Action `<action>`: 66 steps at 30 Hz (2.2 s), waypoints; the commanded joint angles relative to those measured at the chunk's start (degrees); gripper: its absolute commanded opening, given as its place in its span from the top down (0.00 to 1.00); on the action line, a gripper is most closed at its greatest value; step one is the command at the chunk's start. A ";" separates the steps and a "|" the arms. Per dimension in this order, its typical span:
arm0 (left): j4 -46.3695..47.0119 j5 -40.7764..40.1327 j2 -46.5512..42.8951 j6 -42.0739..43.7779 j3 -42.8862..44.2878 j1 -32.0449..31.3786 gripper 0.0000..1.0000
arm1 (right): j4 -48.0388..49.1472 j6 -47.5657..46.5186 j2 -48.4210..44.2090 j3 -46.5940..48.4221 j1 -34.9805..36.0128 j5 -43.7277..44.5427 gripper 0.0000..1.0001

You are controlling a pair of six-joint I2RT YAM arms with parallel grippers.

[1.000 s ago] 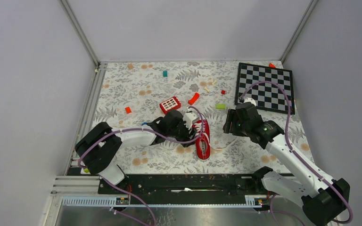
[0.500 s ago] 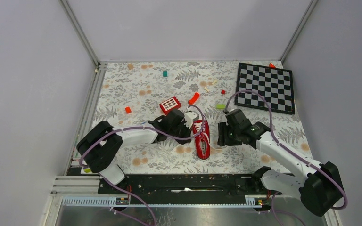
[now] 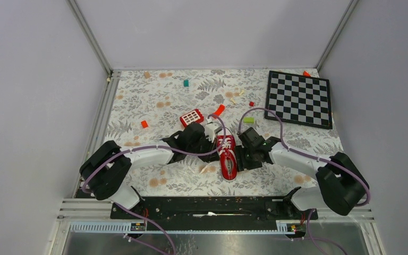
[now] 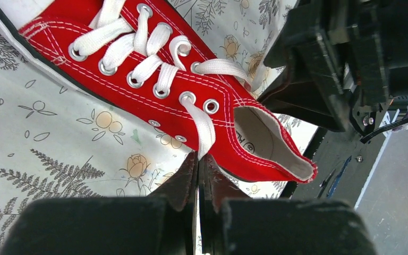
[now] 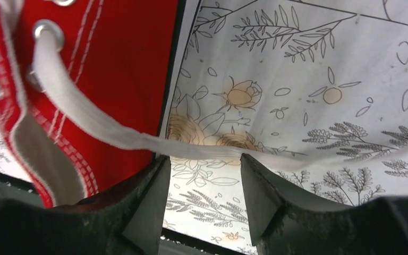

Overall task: Tie the shoes
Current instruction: Wrap the shoelace around the shoelace.

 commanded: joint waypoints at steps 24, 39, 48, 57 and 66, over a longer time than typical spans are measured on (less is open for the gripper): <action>5.56 1.62 4.67 -6.33 -0.73 2.61 1.00 | -2.29 12.79 -13.81 -1.32 0.01 17.87 0.71; 6.29 -6.75 1.89 -9.65 -4.77 2.61 1.00 | 0.37 26.54 -14.60 -5.90 0.55 -0.25 0.59; 2.13 -9.16 -0.25 -7.03 -3.41 2.61 1.00 | 8.64 31.50 -5.19 -5.85 8.85 -0.99 0.80; -1.43 -12.04 -3.70 -4.02 -2.84 2.75 1.00 | 7.92 31.01 -2.66 -1.00 13.80 2.95 0.82; -6.07 -14.79 -4.76 -2.55 -2.03 2.85 1.00 | -5.67 28.53 -11.52 -2.04 6.89 17.06 0.44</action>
